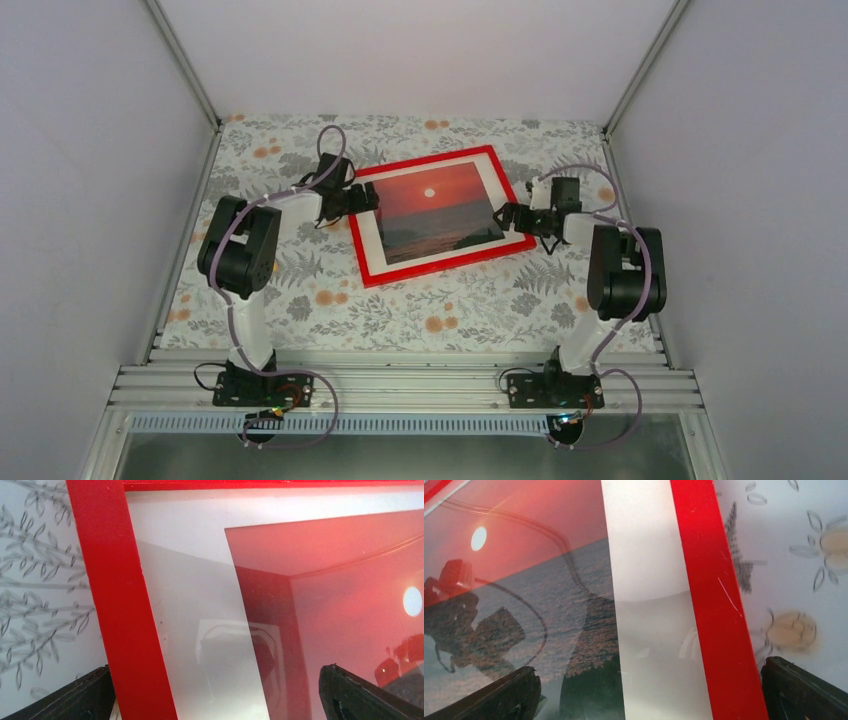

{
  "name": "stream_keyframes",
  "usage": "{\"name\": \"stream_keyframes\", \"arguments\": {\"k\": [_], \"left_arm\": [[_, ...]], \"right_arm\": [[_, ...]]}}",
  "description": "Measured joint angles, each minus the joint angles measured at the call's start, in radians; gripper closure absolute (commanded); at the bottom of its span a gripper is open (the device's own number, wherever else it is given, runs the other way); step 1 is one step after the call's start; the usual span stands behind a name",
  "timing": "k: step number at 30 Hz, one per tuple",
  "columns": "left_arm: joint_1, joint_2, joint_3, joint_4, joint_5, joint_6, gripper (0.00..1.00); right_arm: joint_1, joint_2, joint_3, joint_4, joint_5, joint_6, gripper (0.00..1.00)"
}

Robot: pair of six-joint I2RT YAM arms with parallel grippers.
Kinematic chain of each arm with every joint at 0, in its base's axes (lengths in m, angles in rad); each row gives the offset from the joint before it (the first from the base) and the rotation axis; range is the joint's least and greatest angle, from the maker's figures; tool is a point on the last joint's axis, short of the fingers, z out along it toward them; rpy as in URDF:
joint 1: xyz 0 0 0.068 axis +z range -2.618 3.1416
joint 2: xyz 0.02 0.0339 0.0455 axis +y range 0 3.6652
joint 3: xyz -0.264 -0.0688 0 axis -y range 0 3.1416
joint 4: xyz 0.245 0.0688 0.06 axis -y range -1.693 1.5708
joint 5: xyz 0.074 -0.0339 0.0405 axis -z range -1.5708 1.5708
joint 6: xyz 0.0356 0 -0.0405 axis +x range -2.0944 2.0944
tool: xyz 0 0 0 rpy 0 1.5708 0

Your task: Take the photo out of the frame

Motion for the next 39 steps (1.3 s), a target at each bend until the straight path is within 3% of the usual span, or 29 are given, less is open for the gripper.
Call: {"name": "stream_keyframes", "arguments": {"k": [6,14,23,28,34,39], "left_arm": [[0.001,0.061,0.092,-0.033,-0.003,0.026,0.0],[0.0,0.029,0.076,-0.068,-0.013,0.023,0.0],[0.002,-0.274,-0.171,-0.099,-0.105,0.021,0.0],[-0.066,-0.42,-0.32,-0.124,-0.164,0.006,0.02],[-0.181,-0.476,-0.399,-0.14,-0.224,-0.035,0.11],[-0.228,-0.47,-0.41,-0.129,-0.257,-0.068,0.29]], "right_arm": [[0.002,-0.082,-0.1,0.023,0.009,0.049,0.0],[0.024,-0.214,-0.163,-0.025,0.064,0.111,0.0],[0.082,-0.445,-0.206,-0.055,0.165,0.138,0.0],[0.168,-0.528,-0.247,-0.089,0.189,0.137,0.0],[0.304,-0.605,-0.259,-0.115,0.214,0.136,0.02],[0.393,-0.634,-0.271,-0.127,0.241,0.137,0.02]]}}
